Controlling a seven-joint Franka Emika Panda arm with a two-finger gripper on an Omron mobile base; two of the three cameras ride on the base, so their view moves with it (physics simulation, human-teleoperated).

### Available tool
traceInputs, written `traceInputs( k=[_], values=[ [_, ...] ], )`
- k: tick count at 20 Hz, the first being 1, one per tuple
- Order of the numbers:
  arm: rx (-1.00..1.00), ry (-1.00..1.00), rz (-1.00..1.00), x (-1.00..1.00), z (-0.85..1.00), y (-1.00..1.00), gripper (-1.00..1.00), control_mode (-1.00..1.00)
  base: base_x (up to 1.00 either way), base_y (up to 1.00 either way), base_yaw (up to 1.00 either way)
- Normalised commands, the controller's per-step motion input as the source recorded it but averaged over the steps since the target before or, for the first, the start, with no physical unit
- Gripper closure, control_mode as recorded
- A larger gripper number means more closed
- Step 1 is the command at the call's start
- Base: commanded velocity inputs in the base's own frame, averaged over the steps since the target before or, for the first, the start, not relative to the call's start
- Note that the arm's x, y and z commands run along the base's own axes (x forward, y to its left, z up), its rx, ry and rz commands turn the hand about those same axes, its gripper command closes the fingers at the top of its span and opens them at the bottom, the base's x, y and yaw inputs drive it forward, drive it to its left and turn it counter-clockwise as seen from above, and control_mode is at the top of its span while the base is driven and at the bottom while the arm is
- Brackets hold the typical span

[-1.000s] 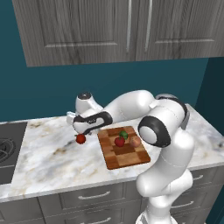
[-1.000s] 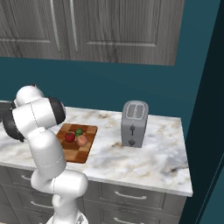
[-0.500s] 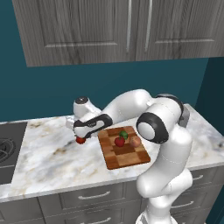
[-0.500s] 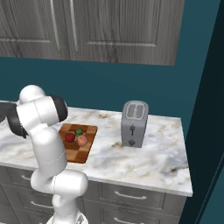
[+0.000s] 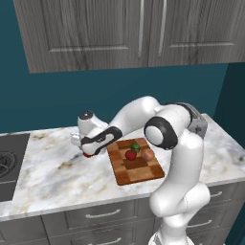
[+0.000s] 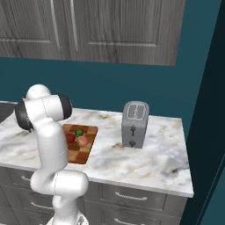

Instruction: Place the avocado, onion, tomato, and bell pepper on the cutting board.

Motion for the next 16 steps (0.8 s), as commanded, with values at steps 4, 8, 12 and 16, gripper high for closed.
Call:
traceInputs(
  k=[4, 8, 12, 16],
  values=[
    [-0.03, 0.00, 0.00, 0.16, -0.26, 0.10, 1.00, -1.00, 0.00, 0.00, 0.00],
    [-0.01, 0.01, -0.04, 0.07, 0.07, 0.13, 1.00, -1.00, 0.00, 0.00, 0.00],
    [0.00, 0.00, -0.20, -0.21, 0.74, -0.20, 1.00, -1.00, 0.00, 0.00, 0.00],
    [0.00, 0.07, -0.19, -0.48, 0.53, -0.53, 1.00, -1.00, 0.00, 0.00, 0.00]
  ],
)
